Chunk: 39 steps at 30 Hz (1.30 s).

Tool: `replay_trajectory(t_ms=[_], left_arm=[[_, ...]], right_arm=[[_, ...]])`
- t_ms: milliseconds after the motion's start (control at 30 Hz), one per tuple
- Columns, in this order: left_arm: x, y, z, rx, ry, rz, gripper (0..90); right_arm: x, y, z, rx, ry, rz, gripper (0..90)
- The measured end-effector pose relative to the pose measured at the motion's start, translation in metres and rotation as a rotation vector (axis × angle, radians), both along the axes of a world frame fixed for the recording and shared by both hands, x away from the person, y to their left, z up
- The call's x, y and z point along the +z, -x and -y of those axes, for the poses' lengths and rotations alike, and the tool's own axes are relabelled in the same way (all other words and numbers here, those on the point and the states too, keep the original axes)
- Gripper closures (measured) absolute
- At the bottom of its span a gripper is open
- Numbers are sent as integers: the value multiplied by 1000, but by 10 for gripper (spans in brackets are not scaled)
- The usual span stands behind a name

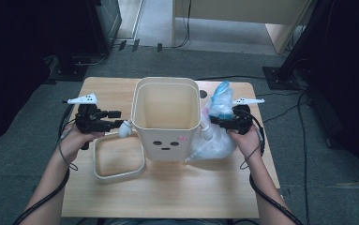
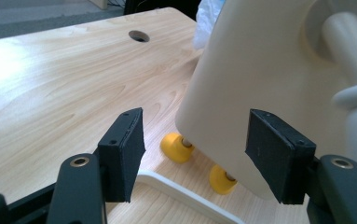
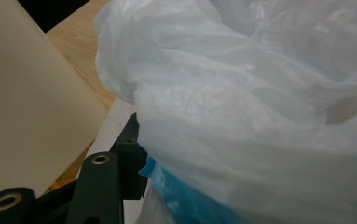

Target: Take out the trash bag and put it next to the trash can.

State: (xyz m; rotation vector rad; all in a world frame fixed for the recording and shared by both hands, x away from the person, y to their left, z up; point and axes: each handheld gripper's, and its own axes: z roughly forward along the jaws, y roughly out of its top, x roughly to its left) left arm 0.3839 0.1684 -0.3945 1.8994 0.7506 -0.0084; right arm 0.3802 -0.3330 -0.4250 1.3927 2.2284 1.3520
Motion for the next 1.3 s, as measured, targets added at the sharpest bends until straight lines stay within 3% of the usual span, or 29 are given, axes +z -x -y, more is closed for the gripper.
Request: replay_trajectory(t_ms=[467, 733, 867, 1067, 1300], left_arm=[[-24, 1, -9, 6, -58, 2, 365], [-37, 5, -14, 15, -81, 8, 362], [-44, 6, -15, 13, -108, -1, 362], [-49, 8, -16, 3, -142, 5, 356], [-53, 9, -21, 14, -144, 0, 353]], right_arm=[[-13, 3, -11, 0, 46, 6, 440], [-19, 4, -15, -34, 78, 18, 393], [-22, 3, -15, -45, 60, -5, 384], [-27, 4, -16, -42, 90, -6, 361], [-34, 4, -17, -58, 80, -20, 345]])
